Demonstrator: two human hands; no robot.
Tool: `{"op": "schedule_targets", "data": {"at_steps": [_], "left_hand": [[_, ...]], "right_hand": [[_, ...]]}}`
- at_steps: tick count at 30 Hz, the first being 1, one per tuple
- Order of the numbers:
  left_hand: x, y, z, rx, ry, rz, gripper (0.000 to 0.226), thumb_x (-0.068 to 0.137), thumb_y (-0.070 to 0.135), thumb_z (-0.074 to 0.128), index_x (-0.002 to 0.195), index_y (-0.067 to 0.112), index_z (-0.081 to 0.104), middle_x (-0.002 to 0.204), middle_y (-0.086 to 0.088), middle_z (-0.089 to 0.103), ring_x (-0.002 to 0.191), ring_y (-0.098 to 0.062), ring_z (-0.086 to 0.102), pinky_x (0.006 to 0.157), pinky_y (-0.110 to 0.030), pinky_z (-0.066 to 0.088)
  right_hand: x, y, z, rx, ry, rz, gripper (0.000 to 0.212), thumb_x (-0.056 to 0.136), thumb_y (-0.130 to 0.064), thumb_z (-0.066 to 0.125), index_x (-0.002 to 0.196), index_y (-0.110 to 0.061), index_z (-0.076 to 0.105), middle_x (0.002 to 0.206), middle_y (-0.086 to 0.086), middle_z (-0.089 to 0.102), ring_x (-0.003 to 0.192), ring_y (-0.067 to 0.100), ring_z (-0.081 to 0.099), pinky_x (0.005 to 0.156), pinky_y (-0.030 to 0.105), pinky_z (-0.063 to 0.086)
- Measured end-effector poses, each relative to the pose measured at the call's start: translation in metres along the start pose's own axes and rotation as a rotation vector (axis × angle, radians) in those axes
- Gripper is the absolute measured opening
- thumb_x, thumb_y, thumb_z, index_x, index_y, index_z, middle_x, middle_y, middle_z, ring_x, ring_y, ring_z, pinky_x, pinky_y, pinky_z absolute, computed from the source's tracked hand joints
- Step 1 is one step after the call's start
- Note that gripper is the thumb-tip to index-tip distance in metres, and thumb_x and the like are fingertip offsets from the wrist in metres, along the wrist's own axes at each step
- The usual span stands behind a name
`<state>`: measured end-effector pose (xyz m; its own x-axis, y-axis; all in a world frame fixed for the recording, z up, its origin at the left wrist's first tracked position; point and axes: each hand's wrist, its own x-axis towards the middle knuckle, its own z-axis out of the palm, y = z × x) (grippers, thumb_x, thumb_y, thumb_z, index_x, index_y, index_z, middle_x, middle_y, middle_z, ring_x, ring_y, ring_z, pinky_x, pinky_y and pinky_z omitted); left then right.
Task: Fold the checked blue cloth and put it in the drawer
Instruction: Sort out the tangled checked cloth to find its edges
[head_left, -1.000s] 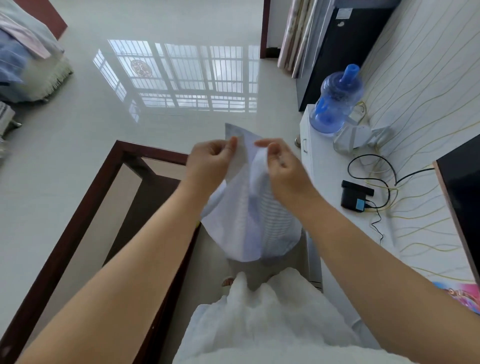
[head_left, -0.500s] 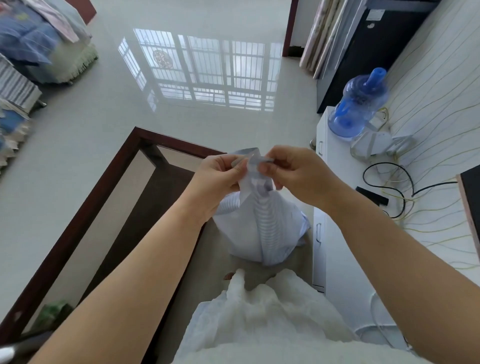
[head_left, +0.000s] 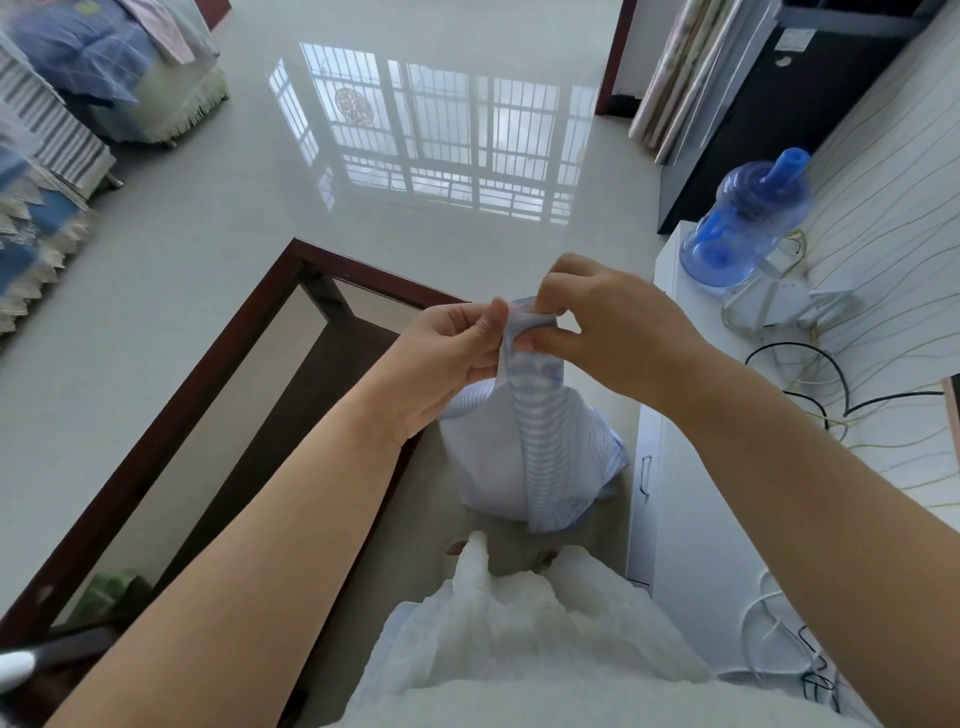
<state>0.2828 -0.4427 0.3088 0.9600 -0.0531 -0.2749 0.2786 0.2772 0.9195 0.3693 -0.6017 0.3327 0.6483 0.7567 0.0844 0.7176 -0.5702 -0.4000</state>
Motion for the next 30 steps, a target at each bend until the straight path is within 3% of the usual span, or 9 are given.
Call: {"op": "schedule_targets", "data": {"at_steps": [2, 7, 10, 14, 17, 19, 23, 26, 30], "left_hand": [[-0.001, -0.001, 0.000, -0.002, -0.024, 0.033, 0.045, 0.085, 0.025, 0.054, 0.118, -0.004, 0.061, 0.111, -0.021, 0.067, 0.100, -0.027, 0.067, 0.090, -0.031, 0.055], [0.000, -0.010, 0.000, 0.121, 0.144, 0.121, 0.028, 0.087, 0.006, 0.060, 0.112, -0.005, 0.065, 0.098, -0.016, 0.071, 0.090, -0.020, 0.069, 0.081, -0.027, 0.055], [0.001, -0.015, -0.004, 0.115, 0.160, 0.099, 0.035, 0.086, 0.016, 0.060, 0.112, -0.007, 0.065, 0.102, -0.022, 0.069, 0.091, -0.025, 0.068, 0.083, -0.033, 0.056], [-0.003, -0.015, -0.009, 0.053, 0.089, 0.044, 0.039, 0.085, 0.021, 0.058, 0.113, -0.005, 0.065, 0.105, -0.022, 0.069, 0.095, -0.029, 0.068, 0.086, -0.035, 0.056], [-0.005, -0.014, -0.010, 0.087, 0.110, 0.063, 0.034, 0.086, 0.024, 0.058, 0.107, -0.001, 0.069, 0.099, -0.018, 0.071, 0.090, -0.026, 0.068, 0.080, -0.031, 0.057], [-0.005, -0.014, -0.011, 0.153, 0.179, 0.106, 0.031, 0.085, 0.026, 0.060, 0.098, 0.001, 0.071, 0.091, -0.015, 0.071, 0.083, -0.023, 0.067, 0.074, -0.028, 0.056], [-0.005, 0.001, -0.017, 0.177, 0.306, 0.158, 0.021, 0.089, 0.026, 0.060, 0.082, 0.007, 0.067, 0.076, -0.009, 0.063, 0.072, -0.020, 0.058, 0.066, -0.030, 0.050], [-0.005, 0.028, -0.021, 0.176, 0.323, 0.182, 0.021, 0.088, 0.026, 0.061, 0.080, 0.008, 0.065, 0.077, -0.008, 0.063, 0.075, -0.019, 0.058, 0.071, -0.030, 0.048], [-0.004, 0.063, -0.017, 0.182, 0.277, 0.246, 0.020, 0.088, 0.020, 0.056, 0.075, 0.009, 0.067, 0.073, -0.006, 0.065, 0.073, -0.018, 0.061, 0.069, -0.025, 0.052]], "right_hand": [[0.002, 0.001, 0.000, 0.026, -0.012, 0.009, 0.031, 0.085, -0.044, 0.063, 0.092, -0.014, 0.062, 0.100, -0.002, 0.057, 0.079, 0.023, 0.056, 0.071, 0.034, 0.047], [0.007, 0.004, 0.012, 0.111, -0.027, 0.027, 0.029, 0.082, -0.046, 0.064, 0.078, -0.020, 0.050, 0.083, -0.006, 0.053, 0.077, 0.015, 0.048, 0.067, 0.029, 0.038], [0.008, 0.009, 0.018, 0.154, -0.041, 0.038, 0.032, 0.080, -0.047, 0.064, 0.076, -0.020, 0.048, 0.071, -0.015, 0.044, 0.069, 0.008, 0.041, 0.061, 0.024, 0.031], [0.005, 0.013, 0.028, 0.224, -0.036, 0.010, 0.036, 0.079, -0.049, 0.064, 0.075, -0.017, 0.049, 0.068, -0.009, 0.048, 0.064, 0.011, 0.045, 0.059, 0.026, 0.037], [0.003, 0.011, 0.033, 0.471, -0.049, 0.051, 0.056, 0.069, -0.064, 0.054, 0.083, -0.009, 0.054, 0.072, -0.002, 0.057, 0.069, 0.016, 0.055, 0.070, 0.033, 0.049], [0.004, 0.014, 0.034, 0.591, -0.114, 0.075, 0.052, 0.067, -0.058, 0.062, 0.095, -0.016, 0.048, 0.074, -0.005, 0.057, 0.069, 0.010, 0.057, 0.075, 0.026, 0.049], [0.007, 0.025, 0.040, 0.554, -0.336, 0.056, 0.050, 0.078, -0.042, 0.070, 0.115, -0.052, 0.037, 0.082, 0.001, 0.064, 0.078, 0.011, 0.060, 0.077, 0.019, 0.045], [0.015, 0.020, 0.049, 0.595, -0.313, 0.025, 0.024, 0.087, -0.026, 0.066, 0.103, -0.038, 0.053, 0.096, 0.001, 0.065, 0.088, 0.012, 0.060, 0.080, 0.025, 0.047], [0.027, 0.013, 0.060, 0.844, -0.178, 0.082, 0.023, 0.087, -0.011, 0.066, 0.105, -0.023, 0.061, 0.097, -0.008, 0.065, 0.084, -0.004, 0.058, 0.077, 0.014, 0.046]]}}
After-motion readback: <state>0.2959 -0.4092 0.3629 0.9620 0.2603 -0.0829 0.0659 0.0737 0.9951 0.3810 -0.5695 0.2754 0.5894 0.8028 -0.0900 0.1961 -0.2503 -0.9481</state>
